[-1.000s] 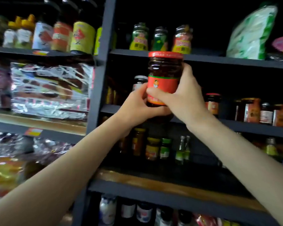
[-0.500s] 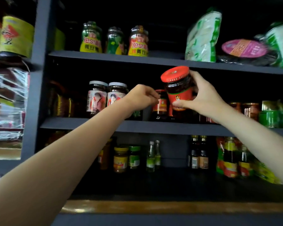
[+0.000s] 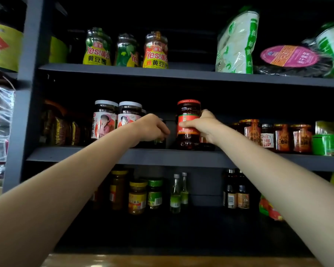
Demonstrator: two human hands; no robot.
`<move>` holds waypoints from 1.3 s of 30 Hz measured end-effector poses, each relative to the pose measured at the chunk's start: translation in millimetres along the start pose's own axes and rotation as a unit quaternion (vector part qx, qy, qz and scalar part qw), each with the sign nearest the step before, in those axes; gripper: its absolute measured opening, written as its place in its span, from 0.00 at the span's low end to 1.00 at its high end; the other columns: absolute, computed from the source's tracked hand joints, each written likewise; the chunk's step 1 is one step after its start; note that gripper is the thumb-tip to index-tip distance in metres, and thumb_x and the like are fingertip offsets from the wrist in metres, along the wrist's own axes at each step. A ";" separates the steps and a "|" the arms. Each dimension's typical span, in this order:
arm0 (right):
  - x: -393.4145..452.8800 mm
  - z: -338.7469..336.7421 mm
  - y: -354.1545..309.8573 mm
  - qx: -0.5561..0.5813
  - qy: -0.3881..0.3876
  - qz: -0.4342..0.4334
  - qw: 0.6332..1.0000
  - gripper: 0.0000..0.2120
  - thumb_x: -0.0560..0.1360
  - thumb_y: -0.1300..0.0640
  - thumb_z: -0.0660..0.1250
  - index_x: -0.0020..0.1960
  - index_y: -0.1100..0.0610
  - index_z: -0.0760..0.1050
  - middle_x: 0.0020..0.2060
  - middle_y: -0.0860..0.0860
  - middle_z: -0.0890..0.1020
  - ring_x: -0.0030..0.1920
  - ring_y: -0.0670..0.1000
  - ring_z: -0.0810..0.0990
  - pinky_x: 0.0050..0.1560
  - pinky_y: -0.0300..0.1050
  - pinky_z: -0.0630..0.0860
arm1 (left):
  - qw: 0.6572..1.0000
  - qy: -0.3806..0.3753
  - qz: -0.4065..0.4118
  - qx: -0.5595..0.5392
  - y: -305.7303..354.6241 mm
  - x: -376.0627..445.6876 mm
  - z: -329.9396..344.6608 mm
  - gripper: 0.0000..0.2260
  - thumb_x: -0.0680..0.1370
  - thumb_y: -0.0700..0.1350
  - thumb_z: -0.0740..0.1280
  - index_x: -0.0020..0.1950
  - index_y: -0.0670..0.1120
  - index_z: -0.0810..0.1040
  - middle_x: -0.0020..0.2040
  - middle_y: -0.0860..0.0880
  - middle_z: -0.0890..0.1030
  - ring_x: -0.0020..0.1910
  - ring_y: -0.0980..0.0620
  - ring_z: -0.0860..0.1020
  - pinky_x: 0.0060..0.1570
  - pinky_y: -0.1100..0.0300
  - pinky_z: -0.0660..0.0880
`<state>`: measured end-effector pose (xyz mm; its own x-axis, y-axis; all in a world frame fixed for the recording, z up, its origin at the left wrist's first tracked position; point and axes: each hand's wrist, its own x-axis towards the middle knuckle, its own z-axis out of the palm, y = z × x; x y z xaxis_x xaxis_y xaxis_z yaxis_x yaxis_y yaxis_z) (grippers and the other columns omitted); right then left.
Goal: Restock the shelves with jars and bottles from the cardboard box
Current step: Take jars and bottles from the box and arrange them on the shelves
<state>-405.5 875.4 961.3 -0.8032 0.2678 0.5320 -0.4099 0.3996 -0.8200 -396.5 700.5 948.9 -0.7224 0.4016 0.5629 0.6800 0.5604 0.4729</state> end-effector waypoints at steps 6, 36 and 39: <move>-4.1 -3.8 1.0 -0.153 -0.032 0.039 0.987 0.37 0.63 0.52 0.78 0.66 0.58 0.65 0.59 0.55 0.75 0.59 0.57 0.75 0.59 0.56 0.74 | 0.999 0.006 -0.002 0.038 -2.0 -4.3 3.1 0.13 0.77 0.33 0.63 0.59 0.40 0.79 0.57 0.45 0.80 0.58 0.51 0.76 0.55 0.65 0.69; -201.9 243.1 -69.1 0.034 -0.007 -0.449 0.893 0.17 0.66 0.69 0.55 0.54 0.66 0.71 0.49 0.59 0.76 0.50 0.57 0.76 0.51 0.46 0.71 | 0.881 0.472 -0.005 0.024 -118.3 -220.0 -83.4 0.12 0.72 0.36 0.61 0.52 0.43 0.79 0.51 0.46 0.79 0.43 0.59 0.77 0.44 0.69 0.74; -294.2 358.3 -58.0 0.080 -0.177 -0.441 0.876 0.18 0.66 0.67 0.56 0.55 0.66 0.71 0.50 0.61 0.75 0.51 0.60 0.75 0.52 0.47 0.69 | 0.826 0.535 -0.162 0.075 -195.8 -354.4 -119.7 0.10 0.73 0.35 0.61 0.51 0.45 0.76 0.53 0.44 0.78 0.40 0.60 0.76 0.41 0.74 0.70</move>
<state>-300.2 459.3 776.7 -0.2149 -0.3843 0.8979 -0.9716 0.1777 -0.1565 -258.5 361.7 737.9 -0.2849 -0.6116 0.7381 0.3920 0.6284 0.6719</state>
